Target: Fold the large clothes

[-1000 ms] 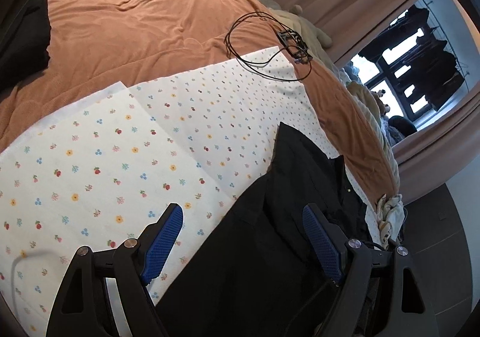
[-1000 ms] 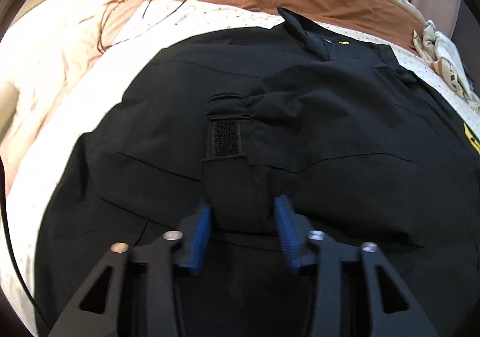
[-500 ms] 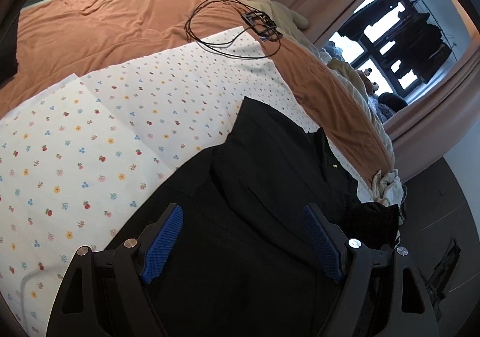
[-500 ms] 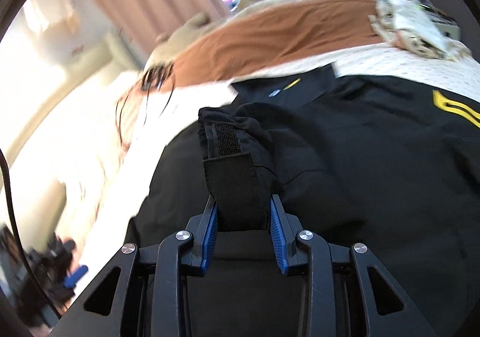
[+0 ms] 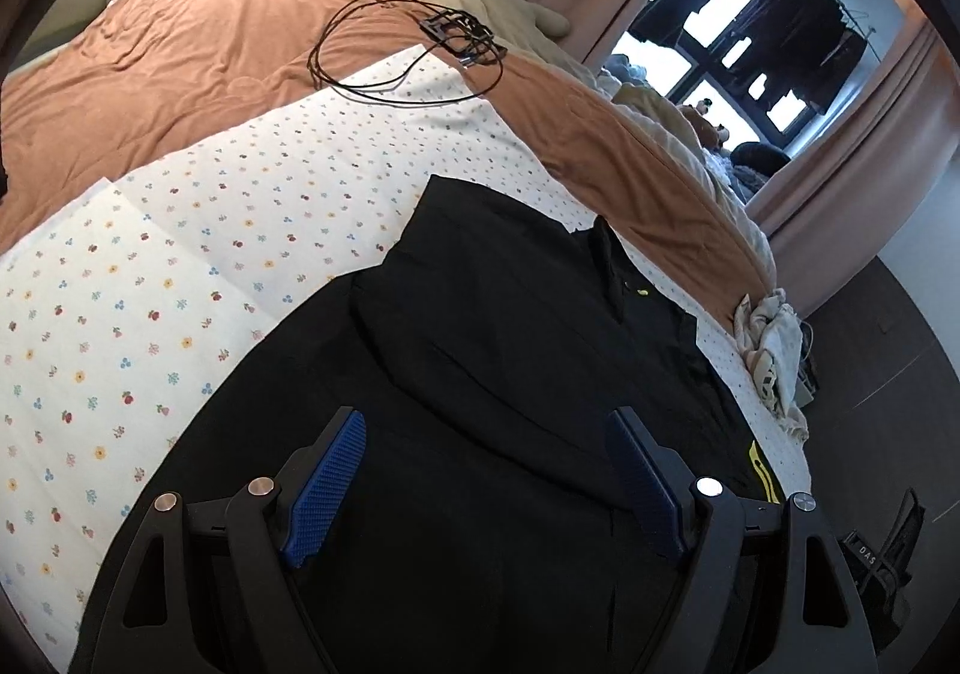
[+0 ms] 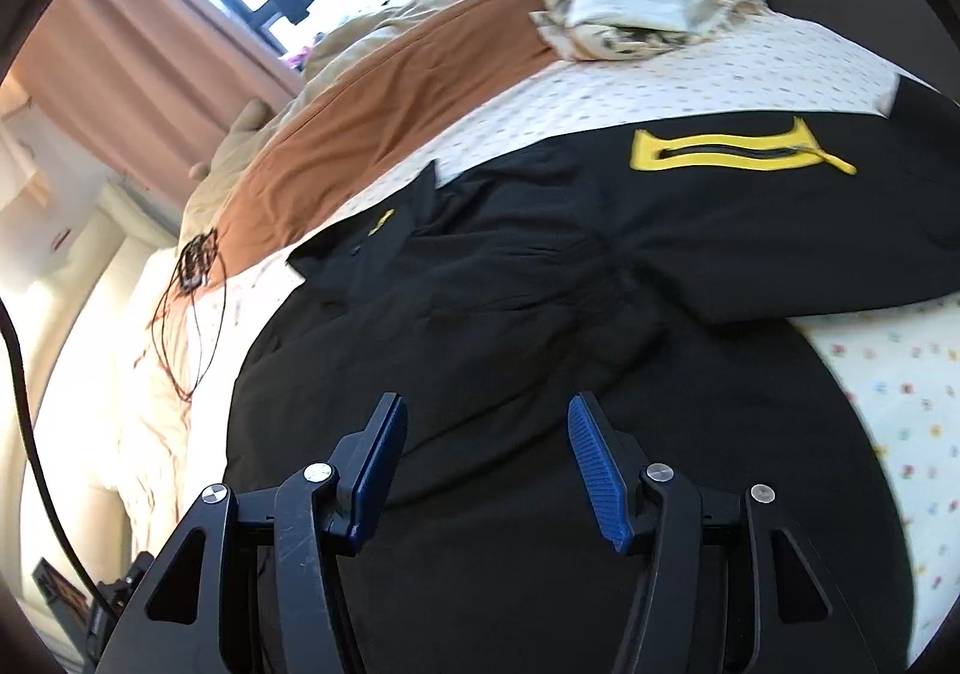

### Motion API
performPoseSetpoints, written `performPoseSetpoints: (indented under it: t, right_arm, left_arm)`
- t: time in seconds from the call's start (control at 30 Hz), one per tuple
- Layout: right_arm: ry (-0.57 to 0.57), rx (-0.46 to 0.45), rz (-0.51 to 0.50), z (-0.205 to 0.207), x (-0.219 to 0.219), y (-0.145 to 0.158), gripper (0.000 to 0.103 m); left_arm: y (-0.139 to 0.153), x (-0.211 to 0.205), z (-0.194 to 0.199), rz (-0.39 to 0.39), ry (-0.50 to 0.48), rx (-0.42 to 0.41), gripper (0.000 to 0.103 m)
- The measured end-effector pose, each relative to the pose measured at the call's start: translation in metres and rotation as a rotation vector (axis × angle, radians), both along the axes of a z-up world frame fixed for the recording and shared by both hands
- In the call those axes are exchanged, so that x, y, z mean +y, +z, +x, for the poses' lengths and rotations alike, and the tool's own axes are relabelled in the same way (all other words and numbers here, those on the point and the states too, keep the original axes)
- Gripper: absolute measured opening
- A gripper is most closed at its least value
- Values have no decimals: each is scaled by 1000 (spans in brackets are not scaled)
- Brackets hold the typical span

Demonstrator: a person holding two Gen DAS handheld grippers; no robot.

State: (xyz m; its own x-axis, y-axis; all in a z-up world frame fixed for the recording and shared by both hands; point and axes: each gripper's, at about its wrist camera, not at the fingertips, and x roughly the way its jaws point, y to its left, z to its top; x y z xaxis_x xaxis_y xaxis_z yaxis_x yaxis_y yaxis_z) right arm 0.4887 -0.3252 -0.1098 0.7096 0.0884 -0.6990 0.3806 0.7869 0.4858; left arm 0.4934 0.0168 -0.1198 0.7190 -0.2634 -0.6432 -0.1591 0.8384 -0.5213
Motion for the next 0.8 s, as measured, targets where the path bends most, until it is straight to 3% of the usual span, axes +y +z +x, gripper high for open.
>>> performPoseSetpoints:
  t: [0.23,0.5,0.73,0.8]
  right_arm:
    - [-60,38,132,-4,-39,-30,57]
    - [-26,54,103,22,-41,-64,53]
    - [-21,62,138,52,-52,-89,14]
    - [-32,42,181,54,-59,-96,11]
  left_arm:
    - [-1,-13,2,40,-27,-2,83]
    - [-14,-15,13,40,-31,41,83]
    - [-13,-14,12,25,-33,35,83]
    - [-13,-13,12,32,-25,32,83]
